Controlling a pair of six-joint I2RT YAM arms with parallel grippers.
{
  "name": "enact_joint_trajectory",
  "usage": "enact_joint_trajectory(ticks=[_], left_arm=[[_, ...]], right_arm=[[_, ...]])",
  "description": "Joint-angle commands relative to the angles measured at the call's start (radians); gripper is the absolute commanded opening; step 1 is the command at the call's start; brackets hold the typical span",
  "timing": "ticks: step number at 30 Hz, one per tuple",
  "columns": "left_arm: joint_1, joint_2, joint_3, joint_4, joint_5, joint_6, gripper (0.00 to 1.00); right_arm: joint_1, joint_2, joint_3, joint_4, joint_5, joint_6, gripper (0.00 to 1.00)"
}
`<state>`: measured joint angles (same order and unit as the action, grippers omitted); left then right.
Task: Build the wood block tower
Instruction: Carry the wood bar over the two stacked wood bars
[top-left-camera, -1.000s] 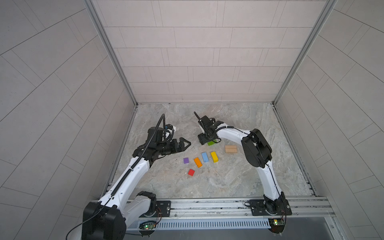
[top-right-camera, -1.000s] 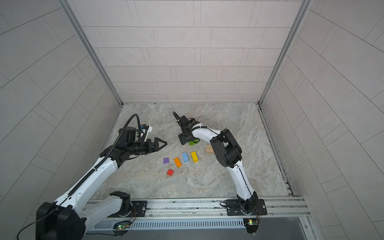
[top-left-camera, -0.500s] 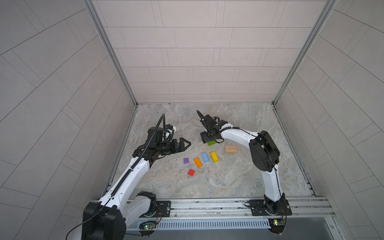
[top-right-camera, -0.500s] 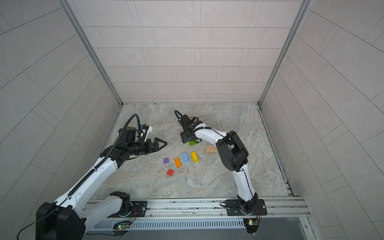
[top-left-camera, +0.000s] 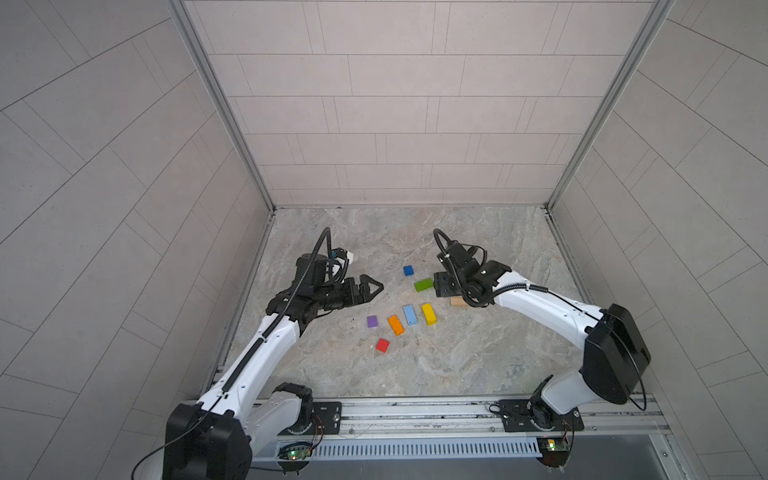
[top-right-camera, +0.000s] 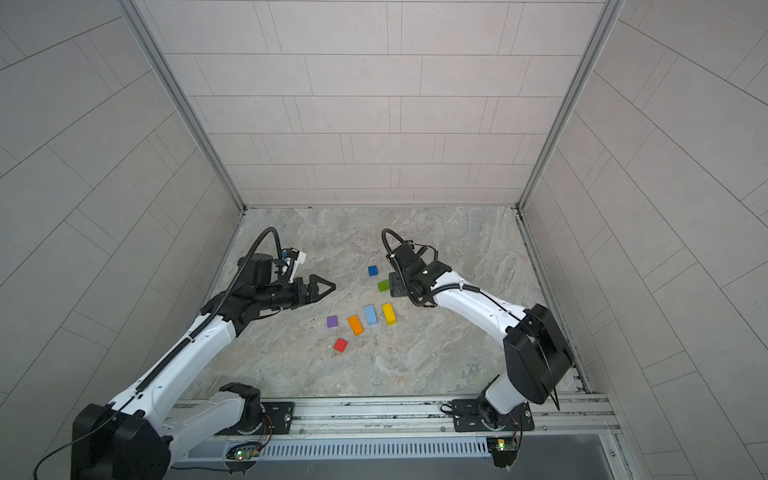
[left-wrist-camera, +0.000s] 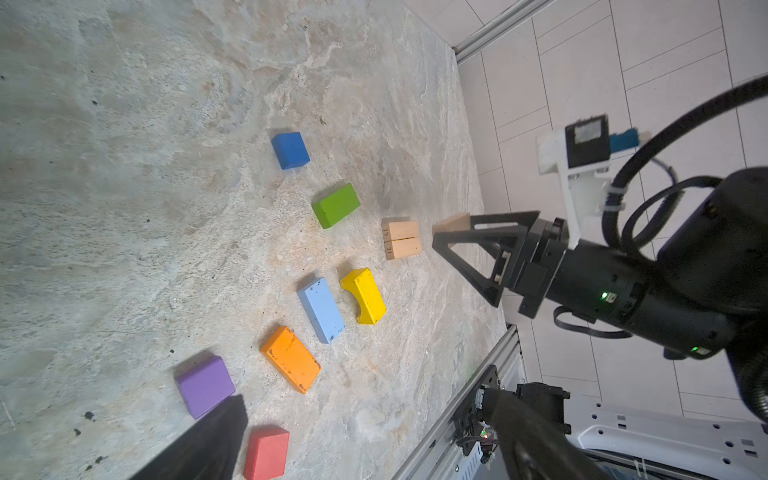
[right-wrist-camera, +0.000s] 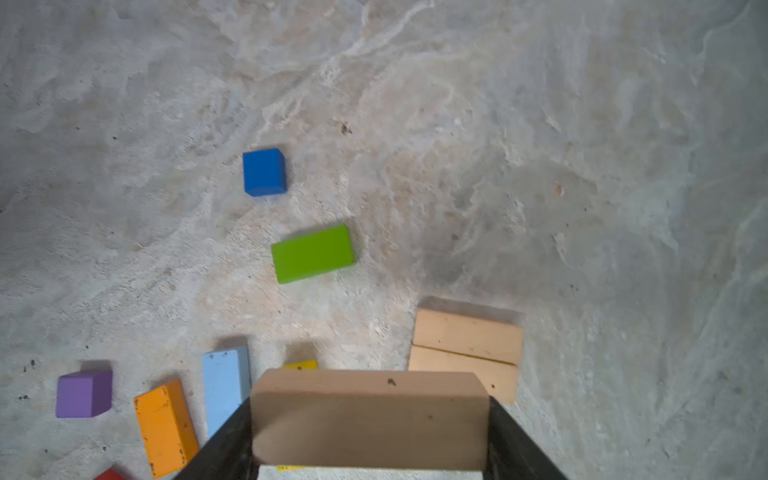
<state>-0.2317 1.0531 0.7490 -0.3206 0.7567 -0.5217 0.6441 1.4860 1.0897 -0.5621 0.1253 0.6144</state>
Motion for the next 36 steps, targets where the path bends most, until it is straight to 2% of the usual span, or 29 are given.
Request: enact_joint_trajectory(ticks=[1,6,11,14,23,36], left_arm=[[-0.004,0.004,-0.012,0.025,0.020,-0.006,1.00],[-0.006,-0.002,-0.017,0.036,0.018,-0.011,1.00],[-0.005,0.003,-0.015,0.037,0.021,-0.012,1.00],[-0.005,0.003,-0.014,0.036,0.020,-0.011,1.00],[-0.005,-0.007,-0.019,0.034,0.017,-0.011,1.00],[-0.005,-0.012,-0.019,0.029,0.014,-0.007,1.00]], right_arm=[[0.006,-0.099,-0.096,-0.012,0.035,0.079,0.61],[0.005,-0.204,-0.262,0.058,0.035,0.123,0.61],[0.006,-0.198,-0.345,0.121,0.040,0.131,0.61],[0.004,-0.147,-0.348,0.124,0.059,0.156,0.61],[0.000,0.003,-0.318,0.170,0.012,0.161,0.61],[-0.040,0.074,-0.300,0.197,-0.007,0.141,0.61]])
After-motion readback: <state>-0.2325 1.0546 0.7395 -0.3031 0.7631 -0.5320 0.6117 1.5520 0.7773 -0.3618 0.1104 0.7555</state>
